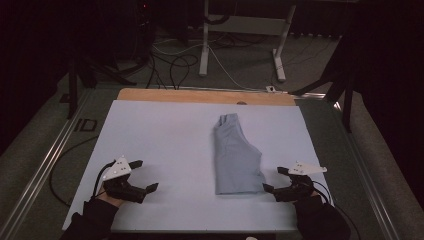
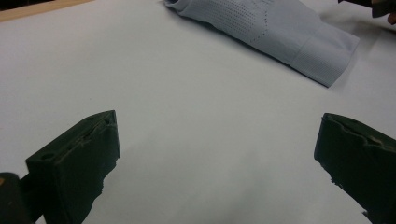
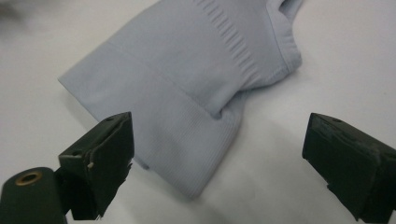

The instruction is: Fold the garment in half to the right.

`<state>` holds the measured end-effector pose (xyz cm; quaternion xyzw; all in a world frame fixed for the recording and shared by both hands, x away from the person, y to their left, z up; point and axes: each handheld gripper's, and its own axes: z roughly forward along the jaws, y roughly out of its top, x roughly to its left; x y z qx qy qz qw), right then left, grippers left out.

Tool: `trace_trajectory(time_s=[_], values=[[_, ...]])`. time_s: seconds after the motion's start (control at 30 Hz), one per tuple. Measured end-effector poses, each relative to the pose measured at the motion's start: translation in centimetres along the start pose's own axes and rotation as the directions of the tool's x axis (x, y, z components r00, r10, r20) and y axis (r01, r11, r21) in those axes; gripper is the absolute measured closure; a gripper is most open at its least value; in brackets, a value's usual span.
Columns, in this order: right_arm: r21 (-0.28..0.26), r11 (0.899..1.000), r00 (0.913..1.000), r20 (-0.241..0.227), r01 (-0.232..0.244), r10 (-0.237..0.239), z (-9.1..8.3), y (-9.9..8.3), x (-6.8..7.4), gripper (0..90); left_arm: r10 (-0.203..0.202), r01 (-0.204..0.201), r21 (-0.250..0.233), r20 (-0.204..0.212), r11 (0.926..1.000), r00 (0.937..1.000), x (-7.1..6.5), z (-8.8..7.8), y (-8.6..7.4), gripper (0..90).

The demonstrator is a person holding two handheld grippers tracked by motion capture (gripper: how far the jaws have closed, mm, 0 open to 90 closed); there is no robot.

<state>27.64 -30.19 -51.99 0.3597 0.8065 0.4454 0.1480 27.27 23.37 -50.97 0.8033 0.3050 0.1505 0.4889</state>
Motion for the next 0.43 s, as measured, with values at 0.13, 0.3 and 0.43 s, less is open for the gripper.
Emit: trace_trajectory(time_s=[0.13,0.3,0.43], values=[[-0.002,1.000,0.9999,0.013,-0.001,0.001,-0.04,-0.32,0.23,9.3,0.007,-0.007,-0.003,-0.001,1.0000,1.0000,-0.01,-0.06,0.03,1.4],[-0.006,1.000,0.9999,0.016,0.006,-0.006,0.09,-0.29,0.26,9.3,0.010,-0.010,-0.006,-0.007,0.9999,0.9999,-0.04,-0.18,0.06,1.4],[-0.005,1.000,0.9999,0.012,0.001,-0.001,0.15,-0.33,0.24,9.3,0.010,-0.010,-0.008,-0.007,0.9999,0.9999,-0.03,-0.22,0.08,1.4]])
